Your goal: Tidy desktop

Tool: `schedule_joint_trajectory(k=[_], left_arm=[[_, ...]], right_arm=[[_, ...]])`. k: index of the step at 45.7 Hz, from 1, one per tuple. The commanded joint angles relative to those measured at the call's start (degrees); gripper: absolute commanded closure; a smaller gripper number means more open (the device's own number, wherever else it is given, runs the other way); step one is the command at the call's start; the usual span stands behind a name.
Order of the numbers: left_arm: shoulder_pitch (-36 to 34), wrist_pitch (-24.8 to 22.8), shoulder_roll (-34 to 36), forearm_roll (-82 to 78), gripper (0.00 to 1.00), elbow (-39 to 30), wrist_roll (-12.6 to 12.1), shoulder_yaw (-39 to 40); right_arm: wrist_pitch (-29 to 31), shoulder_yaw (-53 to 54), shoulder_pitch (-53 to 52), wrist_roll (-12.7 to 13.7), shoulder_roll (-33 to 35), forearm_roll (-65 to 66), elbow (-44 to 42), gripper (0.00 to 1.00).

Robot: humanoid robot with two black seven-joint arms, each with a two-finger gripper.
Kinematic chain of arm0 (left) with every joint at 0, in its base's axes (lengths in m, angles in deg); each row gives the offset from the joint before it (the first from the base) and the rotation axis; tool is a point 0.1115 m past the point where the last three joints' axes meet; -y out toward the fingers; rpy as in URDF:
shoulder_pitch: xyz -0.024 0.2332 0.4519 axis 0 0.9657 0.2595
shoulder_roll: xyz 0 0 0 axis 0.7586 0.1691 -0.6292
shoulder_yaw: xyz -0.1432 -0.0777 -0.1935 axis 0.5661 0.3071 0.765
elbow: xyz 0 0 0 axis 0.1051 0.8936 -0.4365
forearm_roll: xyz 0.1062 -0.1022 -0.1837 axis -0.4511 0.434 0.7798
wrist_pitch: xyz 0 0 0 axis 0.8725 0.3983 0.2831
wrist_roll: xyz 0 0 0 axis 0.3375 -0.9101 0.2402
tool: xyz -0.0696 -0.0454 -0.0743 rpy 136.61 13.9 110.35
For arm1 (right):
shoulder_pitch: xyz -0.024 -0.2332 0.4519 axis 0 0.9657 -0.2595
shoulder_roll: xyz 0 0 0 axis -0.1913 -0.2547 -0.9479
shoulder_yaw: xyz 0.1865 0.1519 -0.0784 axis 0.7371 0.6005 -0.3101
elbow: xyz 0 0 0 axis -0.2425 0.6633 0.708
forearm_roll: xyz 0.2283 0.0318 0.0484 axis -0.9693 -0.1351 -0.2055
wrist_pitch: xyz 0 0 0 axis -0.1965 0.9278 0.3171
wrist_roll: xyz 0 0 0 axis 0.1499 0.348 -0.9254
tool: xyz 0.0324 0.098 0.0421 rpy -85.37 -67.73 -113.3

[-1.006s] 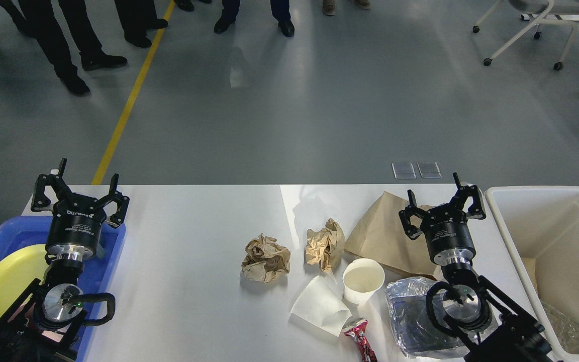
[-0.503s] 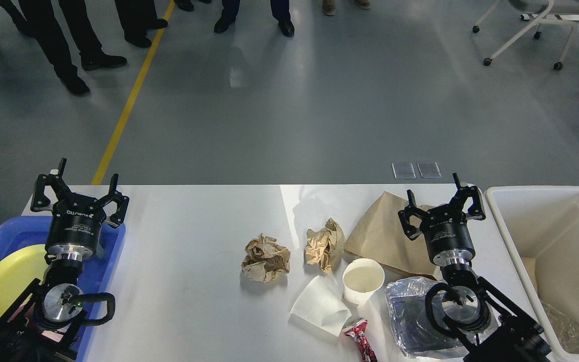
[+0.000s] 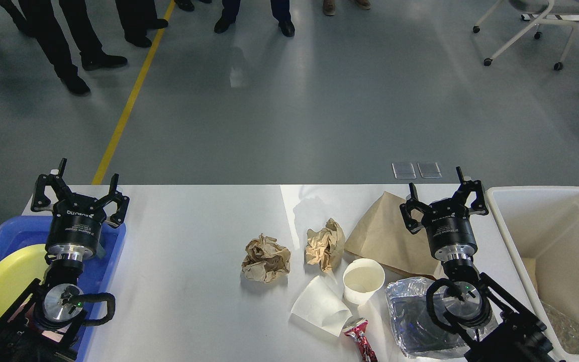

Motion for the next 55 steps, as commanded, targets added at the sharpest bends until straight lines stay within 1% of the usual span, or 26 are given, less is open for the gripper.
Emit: schedule_joint_trajectory(k=[1,12,31,33,39,44,47,48,52,55], left_arm=[[0.0,0.0,0.0,0.0,0.04,0.0,0.0,0.0],[0.0,0.0,0.0,0.0,0.04,0.0,0.0,0.0],[0.0,0.0,0.0,0.0,0.04,0.0,0.0,0.0],[0.0,0.0,0.0,0.0,0.04,0.0,0.0,0.0],[0.0,0.0,0.0,0.0,0.04,0.0,0.0,0.1],[0.0,0.0,0.0,0.0,0.04,0.0,0.0,0.0],[0.0,0.0,0.0,0.0,0.04,0.0,0.0,0.0],[0.0,0.0,0.0,0.0,0.04,0.0,0.0,0.0],[0.0,0.0,0.0,0.0,0.04,0.0,0.0,0.0],[0.0,0.0,0.0,0.0,0.04,0.0,0.0,0.0]], right_arm=[[-0.5,-0.4,0.1,0.5,0.4,0.2,-0.4,0.00],[-0.4,-0.9,0.9,0.5,2.3,0.3,-0.4,0.00],[0.0,-0.6,1.4,0.6,2.8,0.0,-0.2,0.00],[0.1,-0.7,1.1,0.9,2.8,0.0,-0.2,0.00],[0.1,-0.6,0.7,3.3,3.0,0.0,-0.1,0.00],[0.2,-0.7,0.0,3.6,3.4,0.0,-0.1,0.00],[0.3,-1.8,-1.2,3.6,6.6,0.0,-0.2,0.00],[0.4,-4.1,-2.1,3.3,9.4,0.0,-0.4,0.00],[1.9,-13.3,-5.1,3.0,15.8,0.0,0.1,0.00],[5.3,-20.5,-8.0,2.9,20.8,0.2,0.4,0.00]])
